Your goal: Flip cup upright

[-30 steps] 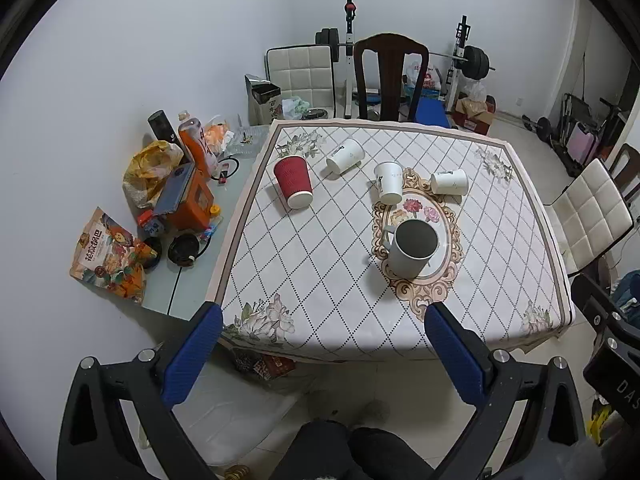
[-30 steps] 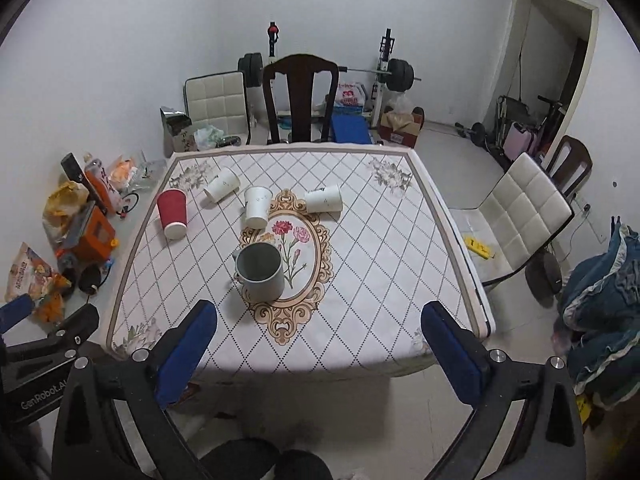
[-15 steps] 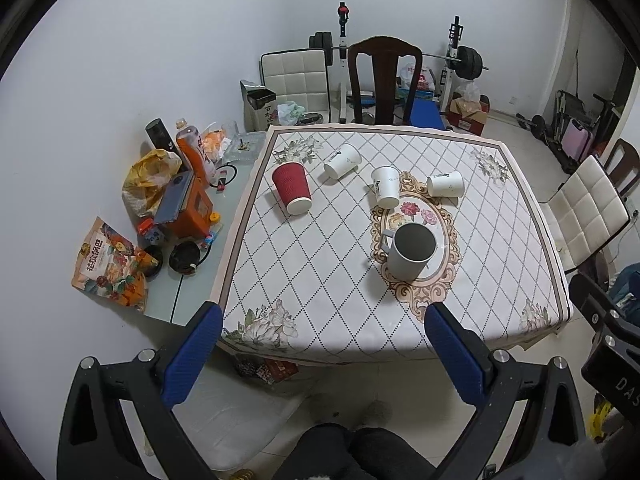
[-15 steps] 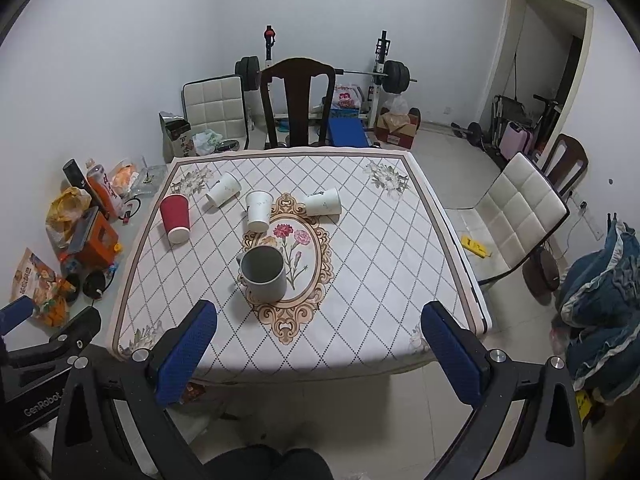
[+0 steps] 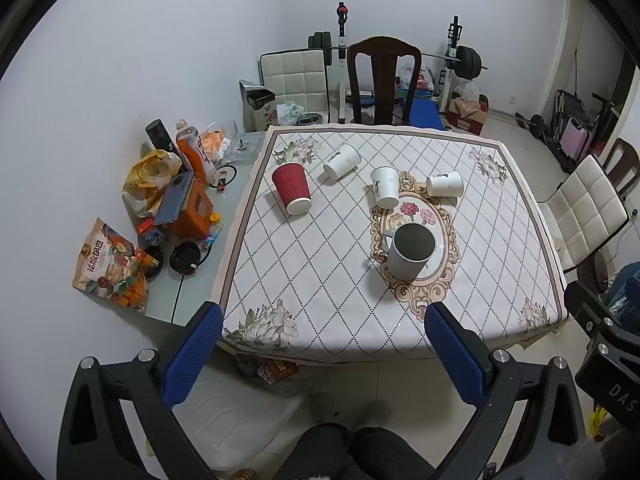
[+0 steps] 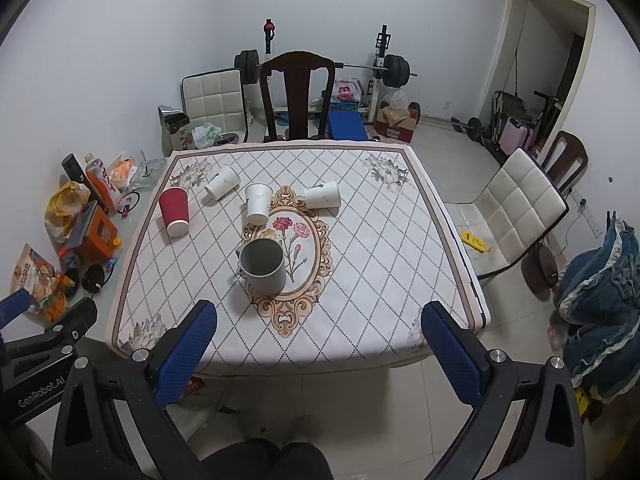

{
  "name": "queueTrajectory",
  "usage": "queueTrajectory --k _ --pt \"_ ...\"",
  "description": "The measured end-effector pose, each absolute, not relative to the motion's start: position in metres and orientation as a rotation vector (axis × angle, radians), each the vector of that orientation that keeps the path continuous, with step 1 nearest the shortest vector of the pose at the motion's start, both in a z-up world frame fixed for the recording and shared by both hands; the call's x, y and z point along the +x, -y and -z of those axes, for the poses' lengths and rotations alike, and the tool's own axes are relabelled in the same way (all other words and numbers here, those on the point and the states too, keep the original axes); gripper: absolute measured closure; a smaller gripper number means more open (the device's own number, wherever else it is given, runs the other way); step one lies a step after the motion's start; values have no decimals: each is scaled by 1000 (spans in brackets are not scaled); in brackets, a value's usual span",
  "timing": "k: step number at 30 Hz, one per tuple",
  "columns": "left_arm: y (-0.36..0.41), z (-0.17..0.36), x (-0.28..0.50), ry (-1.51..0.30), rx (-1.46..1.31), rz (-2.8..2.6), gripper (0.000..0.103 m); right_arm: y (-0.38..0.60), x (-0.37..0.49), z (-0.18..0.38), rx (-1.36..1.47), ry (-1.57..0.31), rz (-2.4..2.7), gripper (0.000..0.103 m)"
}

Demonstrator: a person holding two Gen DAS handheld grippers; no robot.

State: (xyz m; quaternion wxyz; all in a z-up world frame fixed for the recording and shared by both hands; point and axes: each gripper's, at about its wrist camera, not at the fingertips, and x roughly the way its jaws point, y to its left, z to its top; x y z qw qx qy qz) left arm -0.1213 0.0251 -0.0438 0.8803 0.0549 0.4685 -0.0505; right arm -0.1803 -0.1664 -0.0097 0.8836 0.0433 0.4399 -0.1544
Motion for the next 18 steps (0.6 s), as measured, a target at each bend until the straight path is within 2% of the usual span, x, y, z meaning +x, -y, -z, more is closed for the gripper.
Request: queueTrajectory --k 18 --pt "-33 36 -128 -959 119 106 0 161 -180 9 95 -918 313 0"
